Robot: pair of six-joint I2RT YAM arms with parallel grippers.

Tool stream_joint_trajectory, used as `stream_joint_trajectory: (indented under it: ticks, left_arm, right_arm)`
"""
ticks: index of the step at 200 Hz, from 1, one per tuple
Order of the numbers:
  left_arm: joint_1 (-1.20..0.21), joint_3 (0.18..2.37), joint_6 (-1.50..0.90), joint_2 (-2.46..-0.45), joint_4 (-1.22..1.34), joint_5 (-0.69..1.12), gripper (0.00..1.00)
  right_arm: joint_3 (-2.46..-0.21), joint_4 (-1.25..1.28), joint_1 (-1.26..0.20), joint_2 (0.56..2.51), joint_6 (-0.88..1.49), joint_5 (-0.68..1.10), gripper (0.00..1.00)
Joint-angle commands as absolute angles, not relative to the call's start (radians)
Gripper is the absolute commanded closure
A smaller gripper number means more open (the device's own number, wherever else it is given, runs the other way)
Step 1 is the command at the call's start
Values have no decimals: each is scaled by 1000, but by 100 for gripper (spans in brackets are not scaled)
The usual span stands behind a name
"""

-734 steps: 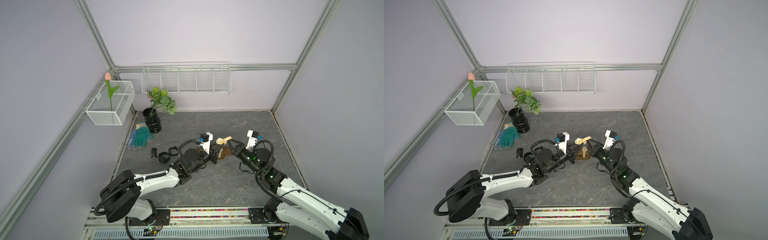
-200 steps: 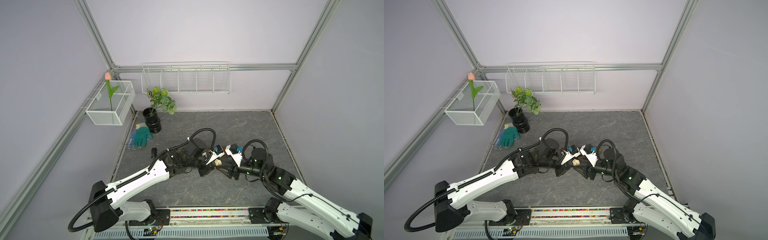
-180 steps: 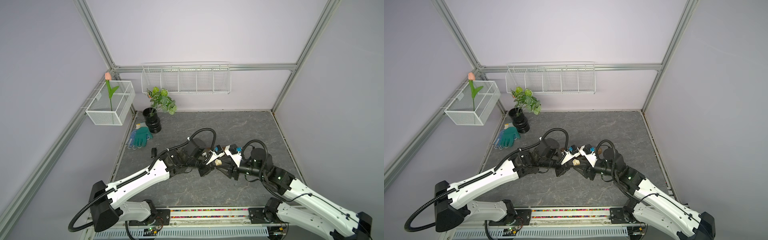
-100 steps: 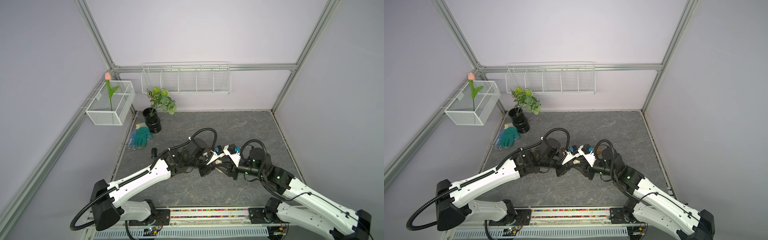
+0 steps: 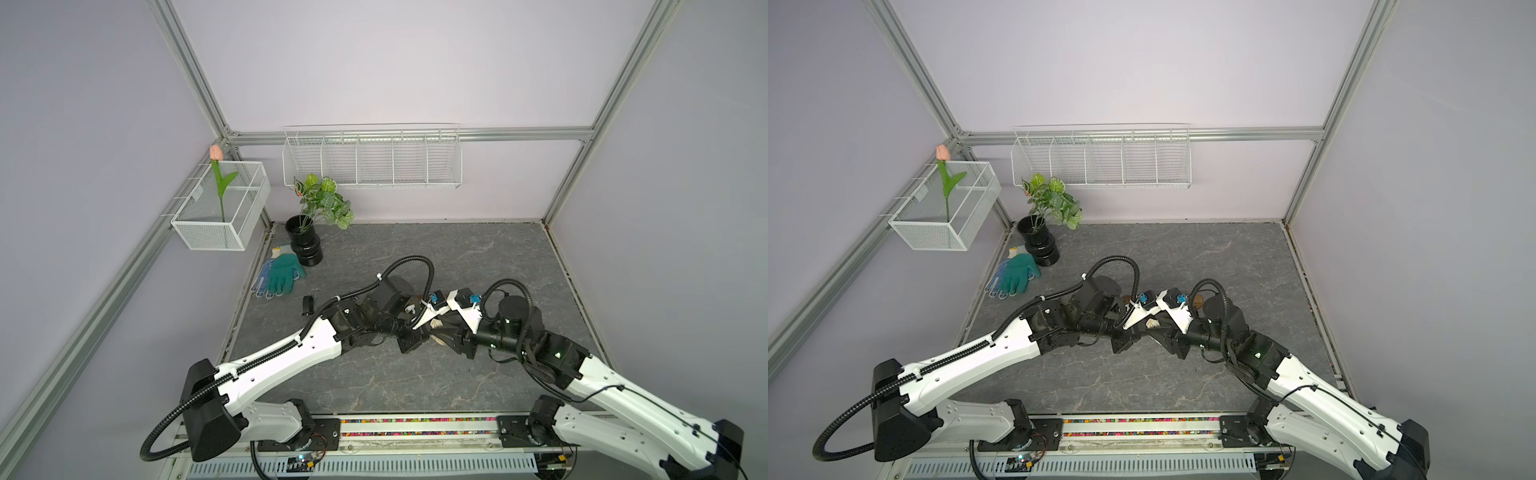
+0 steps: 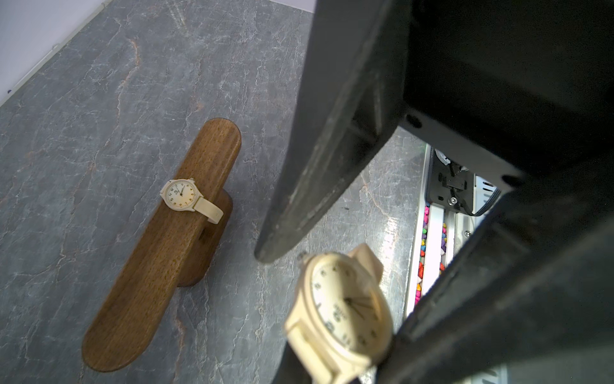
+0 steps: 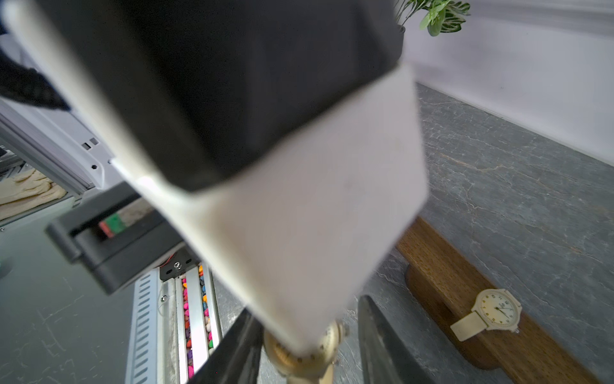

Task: Place watch on stand
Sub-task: Pick up the watch at the center of the board.

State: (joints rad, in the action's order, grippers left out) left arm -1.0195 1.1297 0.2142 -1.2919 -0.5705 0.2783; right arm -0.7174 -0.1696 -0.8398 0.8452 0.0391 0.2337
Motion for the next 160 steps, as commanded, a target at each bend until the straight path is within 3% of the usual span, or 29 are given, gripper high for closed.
stream_joint_trajectory:
  ticks: [1,44,89,160]
  left_arm:
    - [-1025,1172,235,-1292,-581,301,100]
    - [-1025,1169,228,-1301,-572,314,100]
    - [-1025,1159,232,-1286,-559,325,100]
    - [-1025,1163,232,-1293,-561,314,100]
  right_arm:
    - [-734,-218,-845,838,-9,190,52]
    - [-736,-207,-847,856,3,249,56]
    - [-747,-213,-847,879,3,294,50]
    - [-749,-223,-847,874,2,273,66]
